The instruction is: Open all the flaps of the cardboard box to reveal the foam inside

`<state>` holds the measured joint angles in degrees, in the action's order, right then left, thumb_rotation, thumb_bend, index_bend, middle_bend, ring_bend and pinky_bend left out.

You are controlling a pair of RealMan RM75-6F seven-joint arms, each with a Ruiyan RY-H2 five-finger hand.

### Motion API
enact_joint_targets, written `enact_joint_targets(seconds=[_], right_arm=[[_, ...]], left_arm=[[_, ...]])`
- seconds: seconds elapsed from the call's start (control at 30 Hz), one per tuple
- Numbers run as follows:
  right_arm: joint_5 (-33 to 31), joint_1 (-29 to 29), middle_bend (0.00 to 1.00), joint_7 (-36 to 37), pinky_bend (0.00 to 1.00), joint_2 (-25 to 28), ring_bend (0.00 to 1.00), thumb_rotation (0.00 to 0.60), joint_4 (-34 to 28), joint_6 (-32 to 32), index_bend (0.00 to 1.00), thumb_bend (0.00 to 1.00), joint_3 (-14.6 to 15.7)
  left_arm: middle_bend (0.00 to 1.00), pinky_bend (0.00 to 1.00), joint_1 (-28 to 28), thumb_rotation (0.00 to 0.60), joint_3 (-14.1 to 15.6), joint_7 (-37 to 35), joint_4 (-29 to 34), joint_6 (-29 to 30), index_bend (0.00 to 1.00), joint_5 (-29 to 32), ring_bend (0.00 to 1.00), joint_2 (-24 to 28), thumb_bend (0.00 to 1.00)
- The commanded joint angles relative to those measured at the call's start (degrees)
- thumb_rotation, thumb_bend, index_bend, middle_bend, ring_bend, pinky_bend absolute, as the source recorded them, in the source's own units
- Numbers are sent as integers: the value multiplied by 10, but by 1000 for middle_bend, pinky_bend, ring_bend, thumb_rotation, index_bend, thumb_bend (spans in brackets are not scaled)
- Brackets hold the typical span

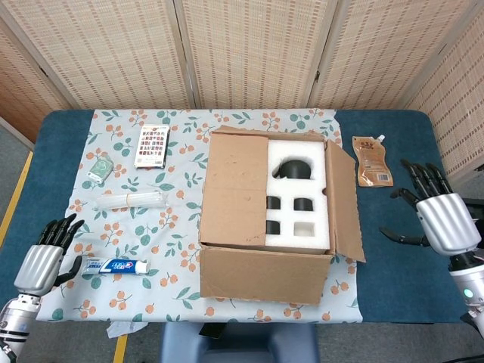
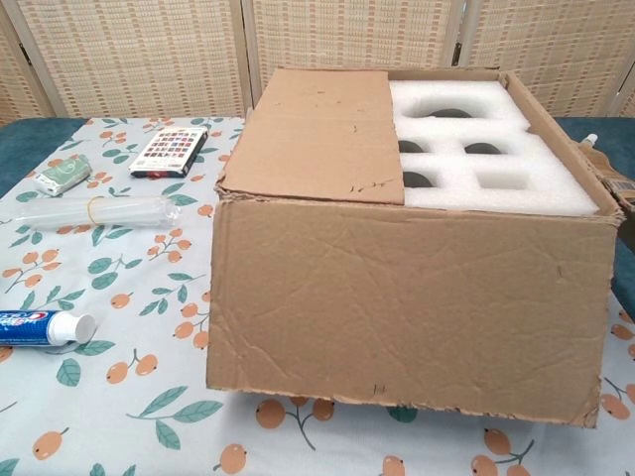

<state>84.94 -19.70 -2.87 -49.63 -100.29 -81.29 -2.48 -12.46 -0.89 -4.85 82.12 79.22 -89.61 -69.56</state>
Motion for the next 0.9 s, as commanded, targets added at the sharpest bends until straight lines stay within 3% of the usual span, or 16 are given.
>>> enact_joint_targets(seconds=[0.03, 0.1, 0.23, 0.33, 0.47, 0.7, 0.9], right_arm=[[10, 47, 0, 7, 0, -57, 0, 371, 54, -48, 319, 261, 17], [10, 69, 0, 18, 0, -83, 0, 412, 80, -70, 314, 261, 22], [6, 106, 0, 59, 0, -113, 0, 425, 113, -97, 313, 261, 28], [6, 129, 0, 87, 0, -127, 0, 428, 132, -121, 313, 261, 29], [21, 154, 0, 113, 0, -139, 0, 429, 152, -156, 313, 261, 28], [37, 184, 0, 171, 0, -136, 0, 429, 176, -203, 313, 262, 17], [28, 203, 0, 246, 0, -118, 0, 431, 188, -220, 313, 261, 3]], left_arm=[[0, 0, -17, 600, -3, -13, 22, 13, 170, -38, 0, 21, 556], [0, 0, -31, 600, -4, -22, 48, 14, 183, -63, 0, 45, 557], [0, 0, -65, 600, -9, -38, 95, 3, 212, -103, 0, 86, 571], [0, 0, -101, 600, -14, -69, 126, -24, 210, -128, 0, 110, 644], [0, 0, -151, 600, -27, -71, 163, -73, 292, -144, 0, 132, 751], [0, 0, -235, 600, -66, 1, 220, -187, 361, -104, 0, 127, 906], [0, 0, -306, 600, -115, 23, 215, -252, 385, -45, 0, 89, 1000]])
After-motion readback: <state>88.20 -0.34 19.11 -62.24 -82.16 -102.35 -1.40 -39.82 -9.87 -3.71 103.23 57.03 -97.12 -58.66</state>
